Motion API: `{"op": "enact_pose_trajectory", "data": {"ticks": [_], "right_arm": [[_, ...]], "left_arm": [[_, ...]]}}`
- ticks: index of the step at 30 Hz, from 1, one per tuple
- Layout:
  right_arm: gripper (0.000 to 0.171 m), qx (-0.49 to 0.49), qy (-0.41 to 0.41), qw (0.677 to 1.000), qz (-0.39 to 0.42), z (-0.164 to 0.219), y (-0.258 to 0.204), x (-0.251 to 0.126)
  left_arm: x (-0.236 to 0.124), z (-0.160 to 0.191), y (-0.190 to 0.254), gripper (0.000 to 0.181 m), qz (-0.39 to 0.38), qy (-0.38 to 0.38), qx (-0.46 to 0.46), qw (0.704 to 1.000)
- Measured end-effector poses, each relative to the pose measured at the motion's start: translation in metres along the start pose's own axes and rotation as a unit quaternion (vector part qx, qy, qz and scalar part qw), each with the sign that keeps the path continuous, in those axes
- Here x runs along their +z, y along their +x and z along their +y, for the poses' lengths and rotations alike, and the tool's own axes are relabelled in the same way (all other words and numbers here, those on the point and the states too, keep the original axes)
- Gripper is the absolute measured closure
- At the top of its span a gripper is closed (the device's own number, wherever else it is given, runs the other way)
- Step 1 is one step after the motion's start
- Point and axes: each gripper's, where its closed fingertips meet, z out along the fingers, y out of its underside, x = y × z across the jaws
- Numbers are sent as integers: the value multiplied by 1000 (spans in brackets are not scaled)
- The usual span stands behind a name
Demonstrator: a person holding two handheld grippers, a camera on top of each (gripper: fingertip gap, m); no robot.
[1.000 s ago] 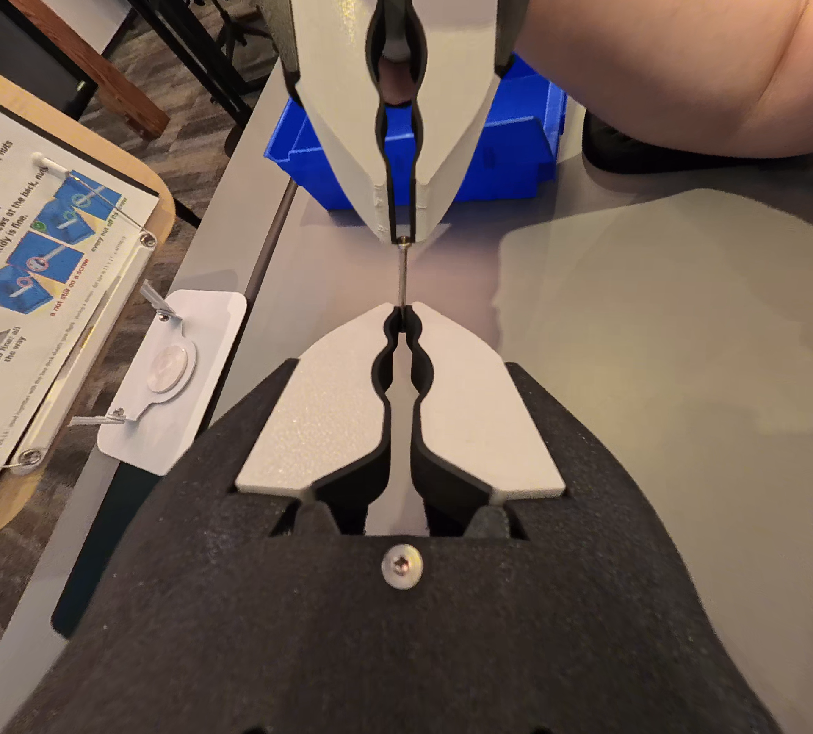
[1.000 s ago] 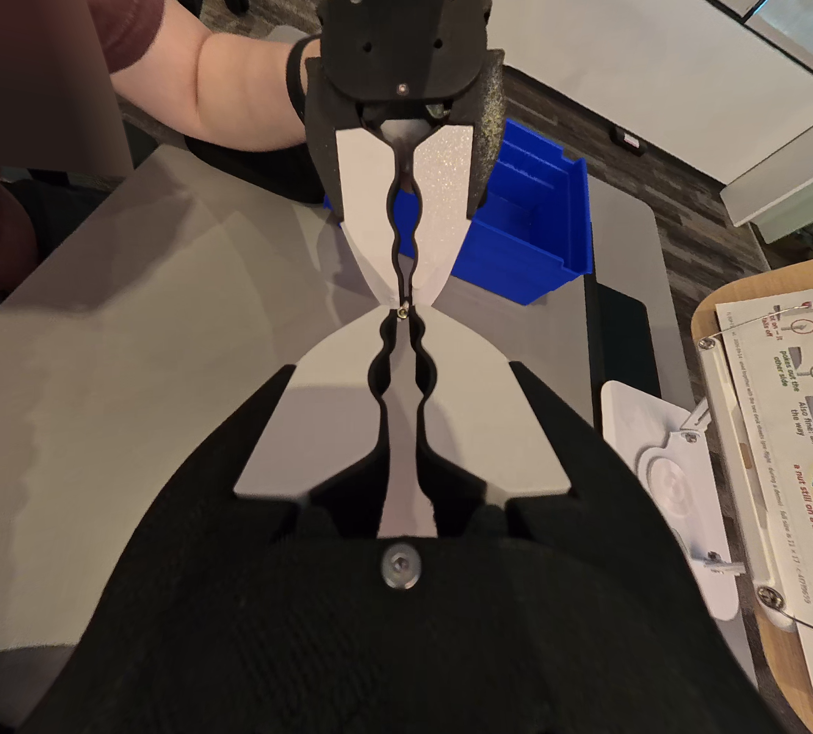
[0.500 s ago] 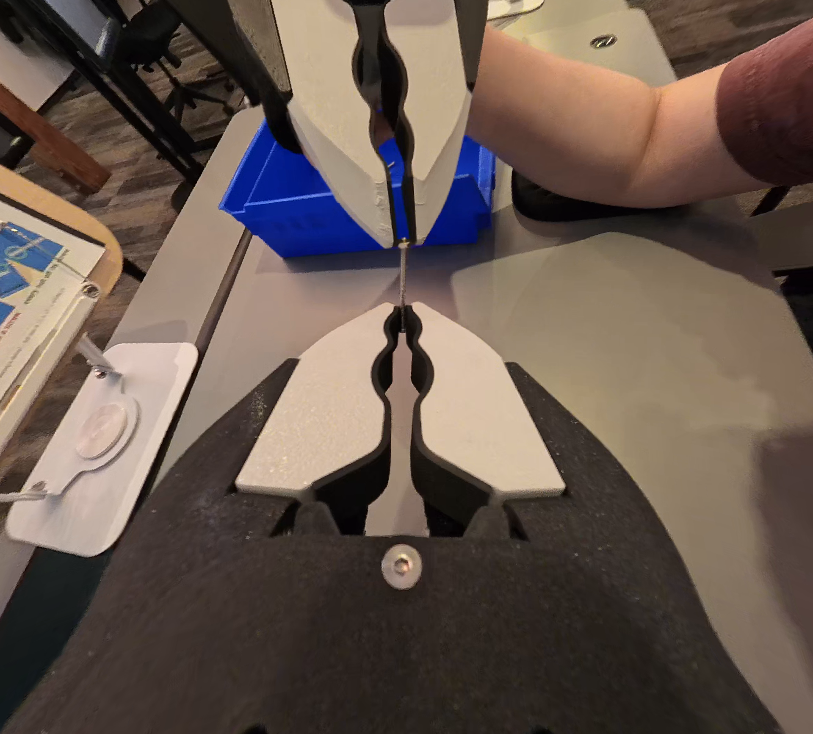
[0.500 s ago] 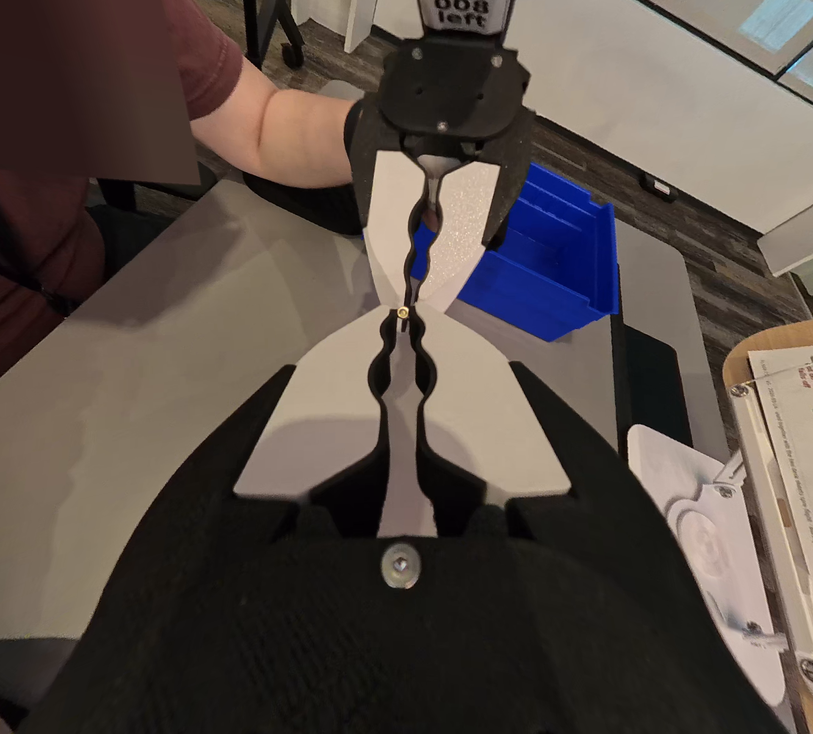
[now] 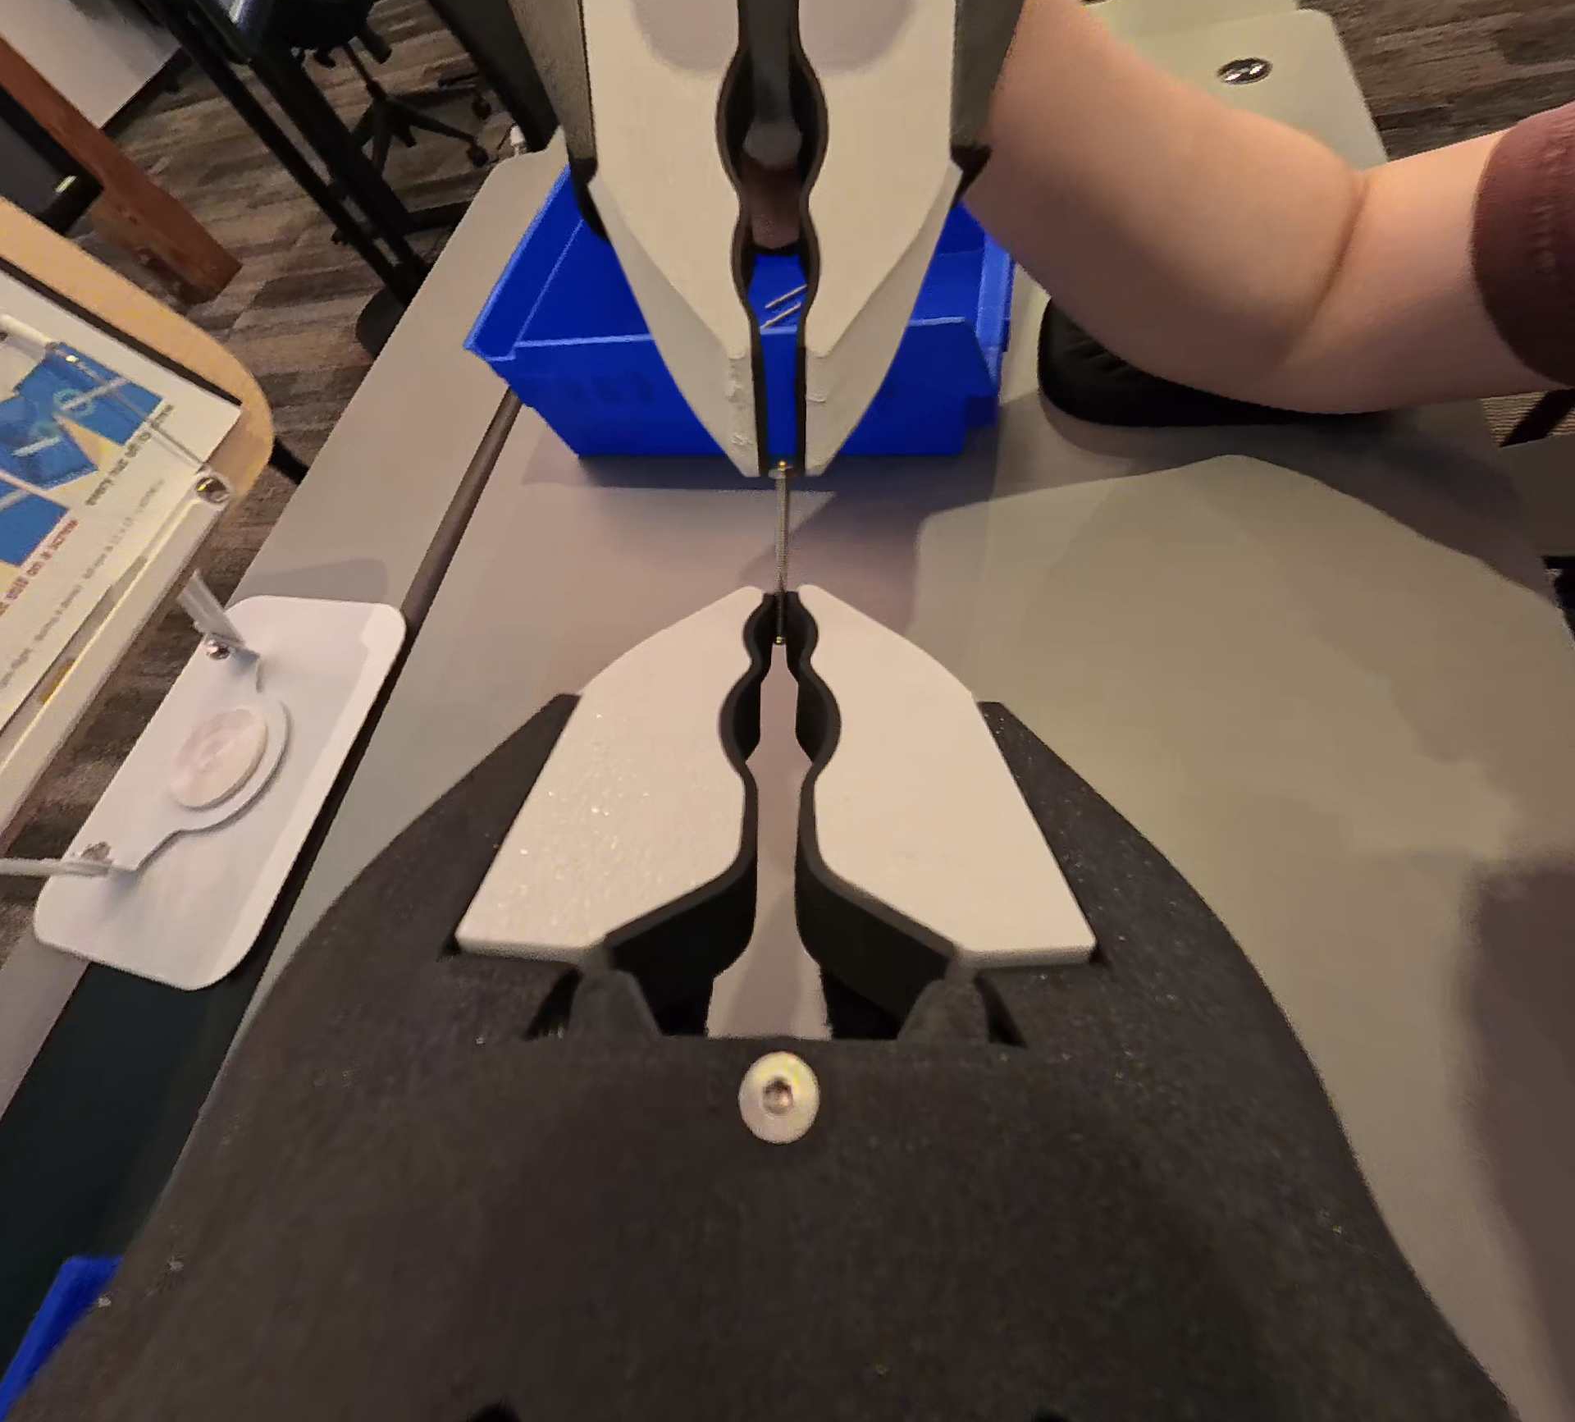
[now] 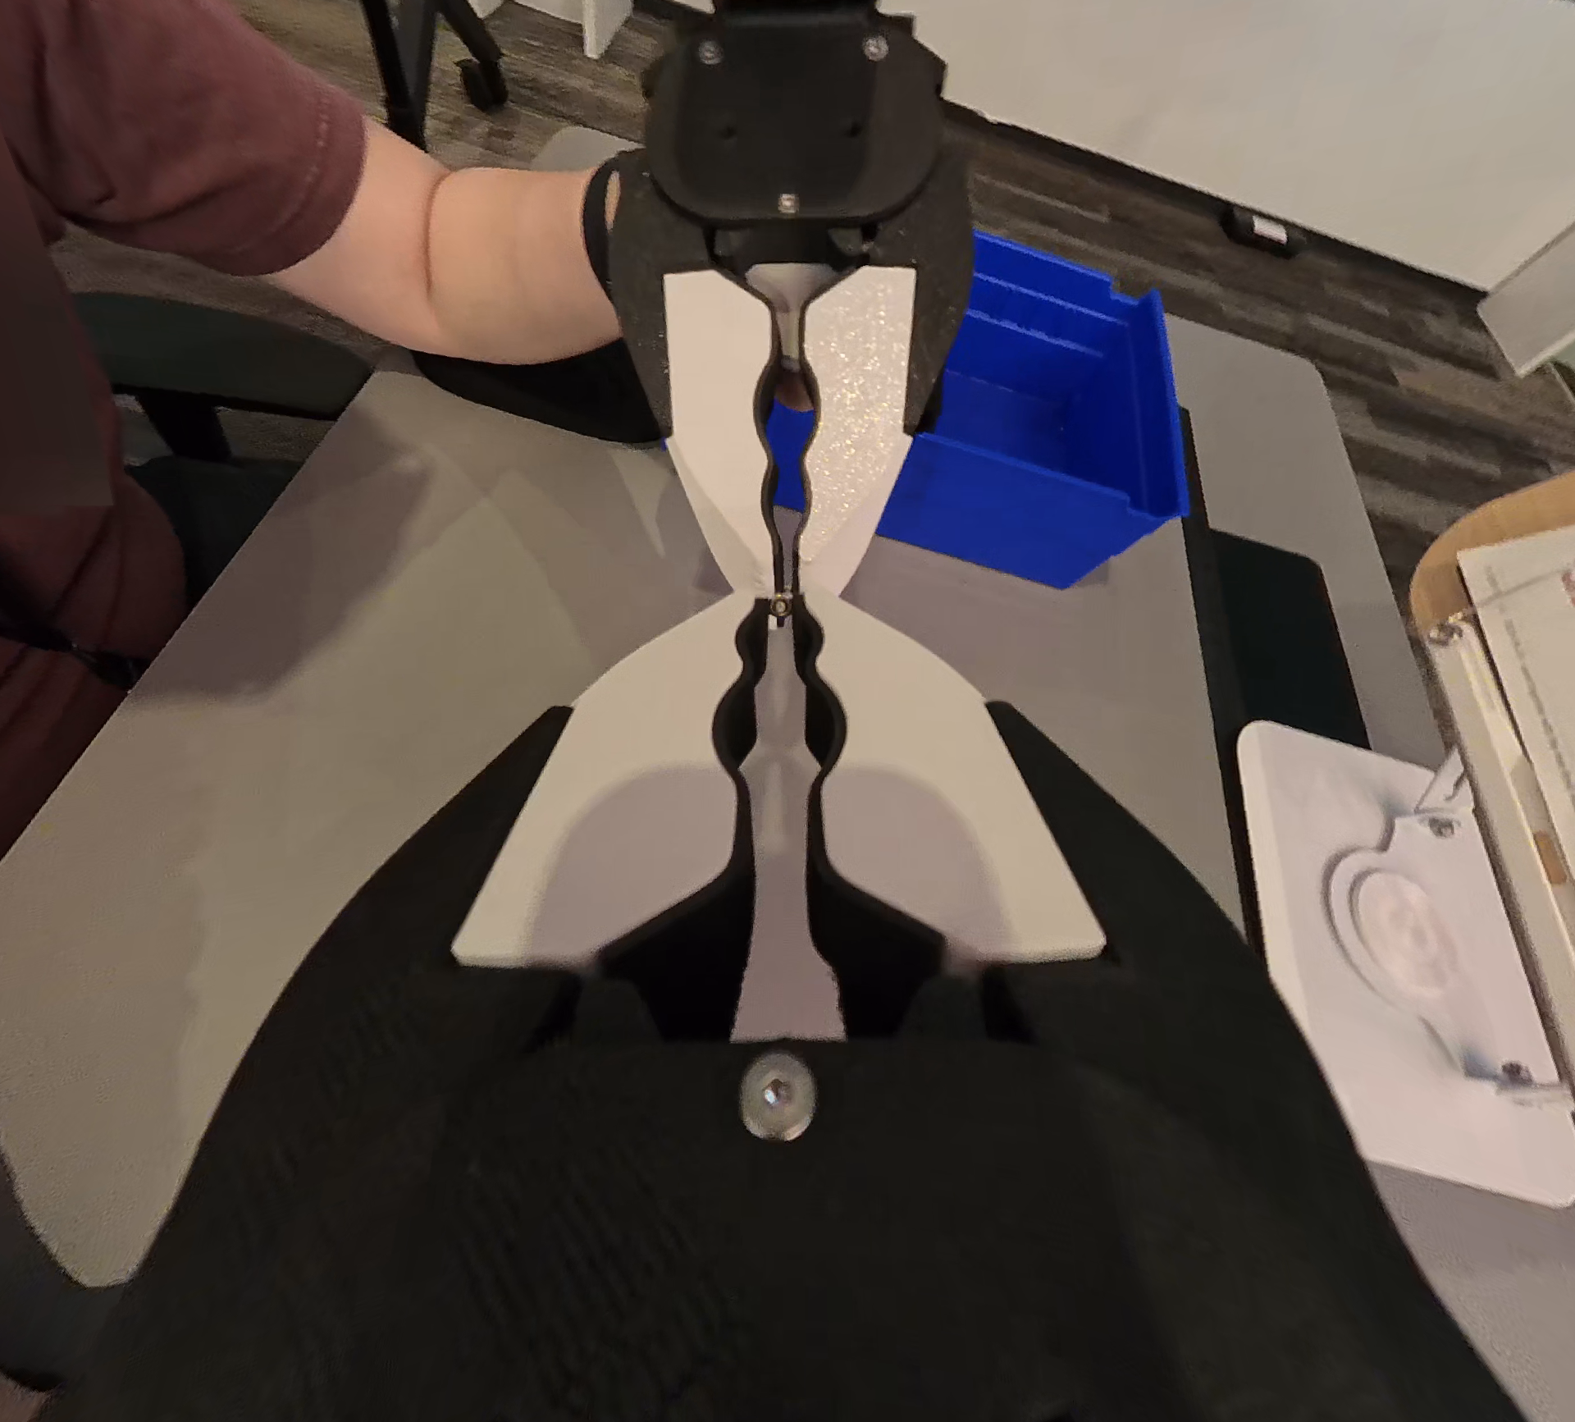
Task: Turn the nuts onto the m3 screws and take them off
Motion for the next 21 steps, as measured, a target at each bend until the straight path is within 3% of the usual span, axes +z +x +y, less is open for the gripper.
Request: {"op": "enact_pose_trajectory", "data": {"ticks": [6, 13, 21], "right_arm": [[165, 74, -34, 996, 40, 7, 17, 5], [165, 145, -27, 986, 73, 2, 28, 7], [165, 137, -20, 989, 59, 1, 25, 6]], "left_arm": [[0, 9, -16, 179, -58, -32, -4, 998], [-5, 7, -25, 179, -69, -19, -33, 997], [-4, 6, -23, 179, -67, -18, -27, 997]]}}
